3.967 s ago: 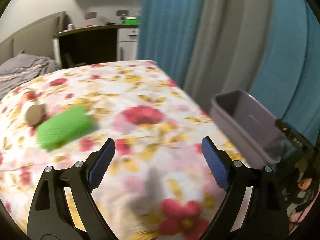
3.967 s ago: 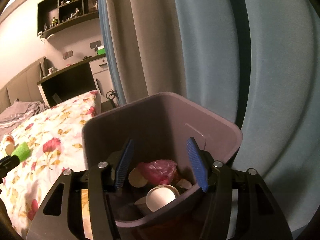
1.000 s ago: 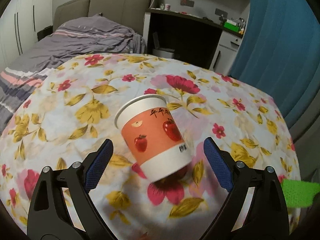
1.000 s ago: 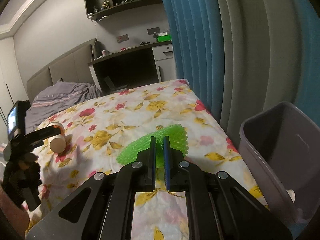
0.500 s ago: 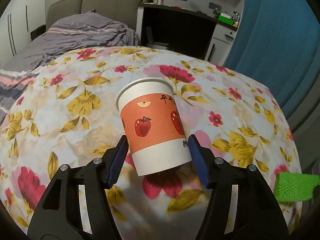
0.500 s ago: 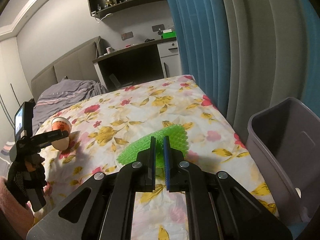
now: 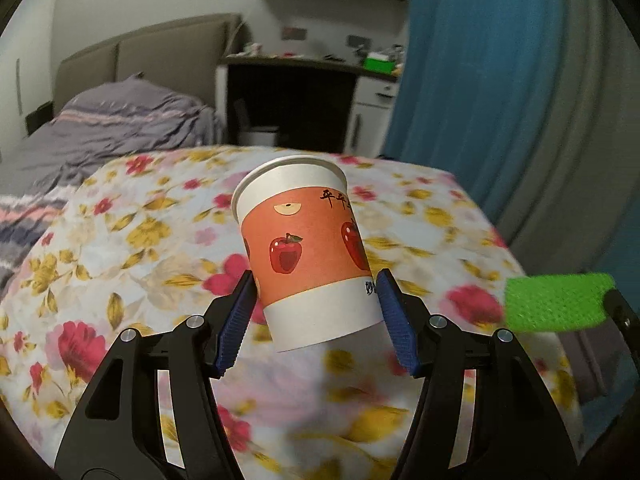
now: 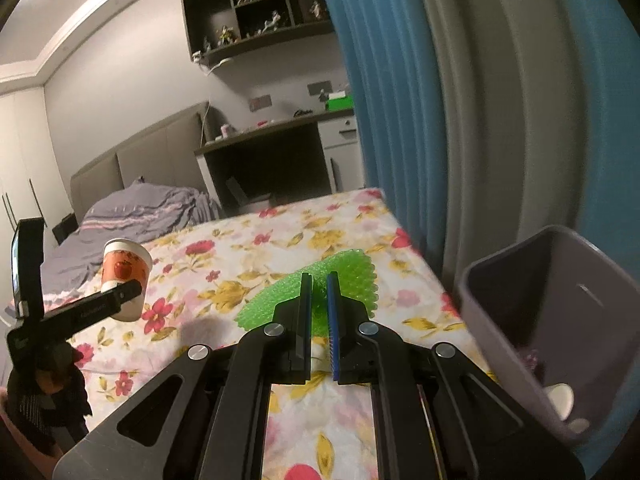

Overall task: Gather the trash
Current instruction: 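Carry the orange cup and green mesh over the grey bin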

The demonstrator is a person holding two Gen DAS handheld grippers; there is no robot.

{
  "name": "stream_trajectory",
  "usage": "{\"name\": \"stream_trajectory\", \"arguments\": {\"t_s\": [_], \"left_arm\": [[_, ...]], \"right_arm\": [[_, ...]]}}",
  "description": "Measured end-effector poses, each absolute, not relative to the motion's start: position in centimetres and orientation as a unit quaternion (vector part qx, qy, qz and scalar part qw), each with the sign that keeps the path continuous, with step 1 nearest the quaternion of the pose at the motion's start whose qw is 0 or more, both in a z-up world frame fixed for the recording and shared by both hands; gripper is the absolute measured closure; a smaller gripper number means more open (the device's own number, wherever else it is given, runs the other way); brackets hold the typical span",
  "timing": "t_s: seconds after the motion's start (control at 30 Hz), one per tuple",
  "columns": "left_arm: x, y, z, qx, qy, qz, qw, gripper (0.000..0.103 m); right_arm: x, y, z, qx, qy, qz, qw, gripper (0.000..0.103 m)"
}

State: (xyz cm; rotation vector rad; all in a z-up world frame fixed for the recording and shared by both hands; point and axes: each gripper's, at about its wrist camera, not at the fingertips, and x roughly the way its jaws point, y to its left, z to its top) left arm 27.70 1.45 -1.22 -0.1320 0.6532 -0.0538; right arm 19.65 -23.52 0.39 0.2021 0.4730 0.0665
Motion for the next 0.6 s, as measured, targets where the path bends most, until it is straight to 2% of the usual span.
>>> {"name": "stream_trajectory", "arguments": {"t_s": [0.3, 0.6], "left_arm": [[23.3, -8.9, 1.8, -0.027, 0.291, -0.147, 0.945, 0.042], [21.6, -21.2, 1.4, -0.044, 0.288, -0.311, 0.905, 0.042]], "right_arm": [[15.1, -29.0, 2.5, 0.107, 0.198, -0.019, 0.974, 0.095], [12.3, -36.6, 1.4, 0.113, 0.198, -0.116, 0.967, 0.095]]}}
